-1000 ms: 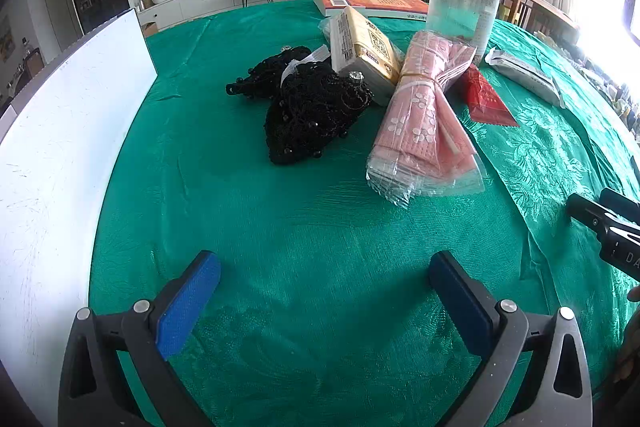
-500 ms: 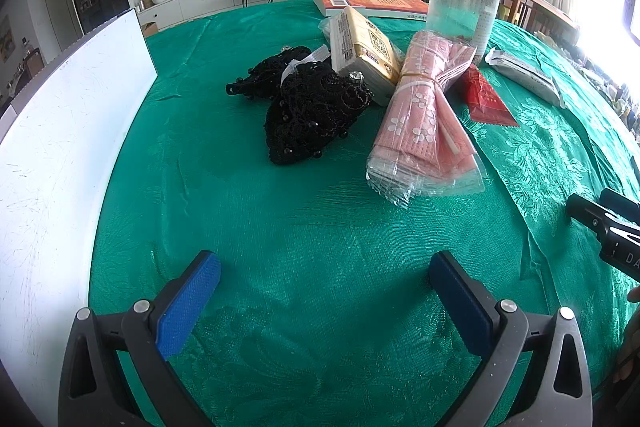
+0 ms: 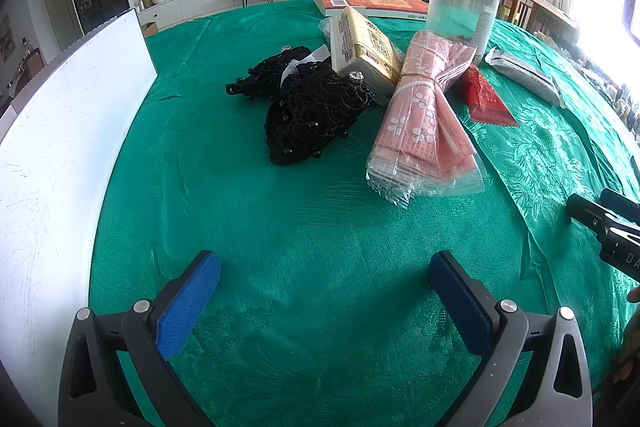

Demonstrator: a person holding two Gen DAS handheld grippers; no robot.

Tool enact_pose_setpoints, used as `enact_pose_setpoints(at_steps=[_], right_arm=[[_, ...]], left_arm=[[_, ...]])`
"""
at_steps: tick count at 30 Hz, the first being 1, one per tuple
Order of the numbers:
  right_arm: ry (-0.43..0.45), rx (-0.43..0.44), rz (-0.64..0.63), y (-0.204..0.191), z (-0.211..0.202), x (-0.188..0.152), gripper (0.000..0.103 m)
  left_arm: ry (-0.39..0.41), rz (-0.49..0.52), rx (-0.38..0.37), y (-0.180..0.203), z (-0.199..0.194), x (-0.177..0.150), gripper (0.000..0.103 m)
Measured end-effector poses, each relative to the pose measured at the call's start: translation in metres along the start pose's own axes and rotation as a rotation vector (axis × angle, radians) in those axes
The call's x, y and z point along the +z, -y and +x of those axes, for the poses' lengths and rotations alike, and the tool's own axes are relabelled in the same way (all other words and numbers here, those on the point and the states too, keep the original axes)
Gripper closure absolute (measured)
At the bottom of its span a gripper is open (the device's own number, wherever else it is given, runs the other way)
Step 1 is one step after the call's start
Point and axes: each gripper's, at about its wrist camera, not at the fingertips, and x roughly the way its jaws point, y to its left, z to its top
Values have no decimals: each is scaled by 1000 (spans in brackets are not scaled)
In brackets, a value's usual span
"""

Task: Organize soft objects
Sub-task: 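Return both tools over the table toward the black lace fabric, then grasp the black lace fabric with the left tool while the right tool grasps the white snack packet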

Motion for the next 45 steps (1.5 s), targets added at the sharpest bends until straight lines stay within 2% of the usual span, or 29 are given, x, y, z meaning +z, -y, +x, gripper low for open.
enact_pose_setpoints(at_steps=[7,9,11,13,15,17,18,20,22,23,24,25,28,33,35,36,37,39,45], right_arm=[[0,0,0,0,0,0,21],[0,0,0,0,0,0,21],[0,0,0,0,0,0,21],[0,0,0,0,0,0,21],[0,0,0,0,0,0,21],[-1,1,-1,0,0,0,20],[-1,1,-1,0,0,0,20],[-1,1,-1,0,0,0,20],[-1,1,-1,0,0,0,20],[-1,1,-1,0,0,0,20],[-1,1,-1,0,0,0,20],[-1,1,-1,0,0,0,20],[-1,1,-1,0,0,0,20],[-2,1,-1,0,1,0,19],[-2,1,-1,0,1,0,19],[-2,1,-1,0,1,0,19],[-2,1,-1,0,1,0,19],[-2,1,-1,0,1,0,19],[-2,1,-1,0,1,0,19]], left_arm=[[0,-1,-1,0,0,0,0],[-27,-2,-9,-2,0,4,0],[-26,-78,-59,-15,-4,13,1],[35,-183,-127,-31,-15,27,1],[78,-245,-143,-41,-19,44,1],[81,-235,-132,-41,-12,64,1],[72,-210,-118,-39,-5,73,3],[37,-156,-98,-31,13,88,16],[-9,-120,-100,-24,31,96,36],[-32,-112,-96,-22,40,97,42],[-43,-103,-73,-21,44,96,56],[-31,-93,-55,-22,42,95,65],[-28,-105,-83,-29,25,83,71],[-80,-42,-49,-32,-15,35,71],[-92,-13,-31,-29,-23,15,68],[-84,-1,-23,-27,-27,7,58],[-75,13,-12,-25,-28,3,40],[-62,33,13,-22,-26,1,17],[-46,-47,-18,-26,-5,19,17]])
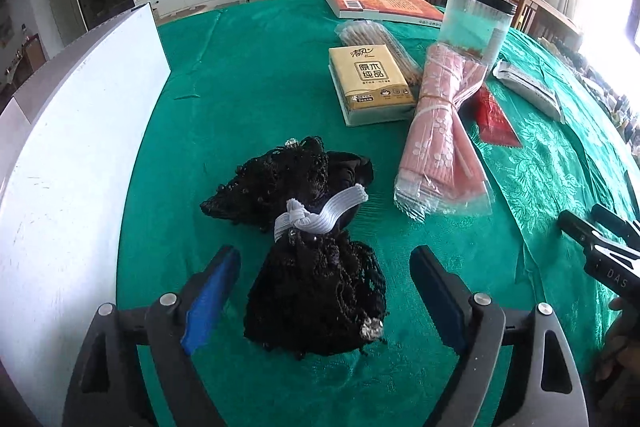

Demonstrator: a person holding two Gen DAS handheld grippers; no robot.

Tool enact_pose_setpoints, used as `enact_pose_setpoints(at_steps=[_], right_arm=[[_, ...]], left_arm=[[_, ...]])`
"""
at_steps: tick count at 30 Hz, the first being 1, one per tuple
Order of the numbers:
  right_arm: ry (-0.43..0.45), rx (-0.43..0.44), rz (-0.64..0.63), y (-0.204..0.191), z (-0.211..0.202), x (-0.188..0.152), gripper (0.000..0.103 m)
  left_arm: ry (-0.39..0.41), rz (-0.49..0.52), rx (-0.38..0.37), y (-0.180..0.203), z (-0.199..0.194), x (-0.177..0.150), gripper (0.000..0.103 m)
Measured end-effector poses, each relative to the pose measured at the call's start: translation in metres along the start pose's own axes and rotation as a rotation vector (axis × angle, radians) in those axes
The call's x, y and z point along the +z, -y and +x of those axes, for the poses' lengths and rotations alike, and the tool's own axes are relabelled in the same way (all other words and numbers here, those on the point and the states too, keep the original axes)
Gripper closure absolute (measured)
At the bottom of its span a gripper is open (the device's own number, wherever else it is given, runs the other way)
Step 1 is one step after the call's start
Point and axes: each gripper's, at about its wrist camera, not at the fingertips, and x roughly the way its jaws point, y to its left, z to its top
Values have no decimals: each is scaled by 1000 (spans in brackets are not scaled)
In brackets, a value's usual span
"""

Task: Organize soft objects
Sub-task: 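Grasp the black lace fabric with the left tool while the right tool grasps the white snack packet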

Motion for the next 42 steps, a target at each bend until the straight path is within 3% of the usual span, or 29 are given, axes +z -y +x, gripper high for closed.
enact_pose_setpoints(at_steps=[3,9,16,19,22,23,26,31,35,40,42], right_arm=[[0,0,0,0,0,0,19],[0,0,1,0,0,0,19],[-21,34,-7,3,1,2,18],[-18,203,29,27,-2,27,19],[86,129,-48,56,-4,79,18],[80,153,-85,64,4,99,18],[-75,187,-181,80,48,152,19],[-162,251,-182,90,101,195,19],[-225,290,-150,88,134,200,19],[-324,459,-215,72,125,184,19],[-322,417,-264,60,117,177,19]], left_arm=[[5,-24,54,-4,13,4,16],[45,-48,74,-9,16,-2,1],[47,-48,76,-9,17,-2,0],[47,-48,76,-9,17,-2,0],[47,-48,76,-9,17,-2,0],[47,-48,76,-9,17,-2,0],[47,-48,76,-9,17,-2,0],[47,-48,76,-9,17,-2,0],[47,-48,76,-9,17,-2,0],[47,-48,76,-9,18,-2,0],[47,-48,76,-9,17,-2,0]])
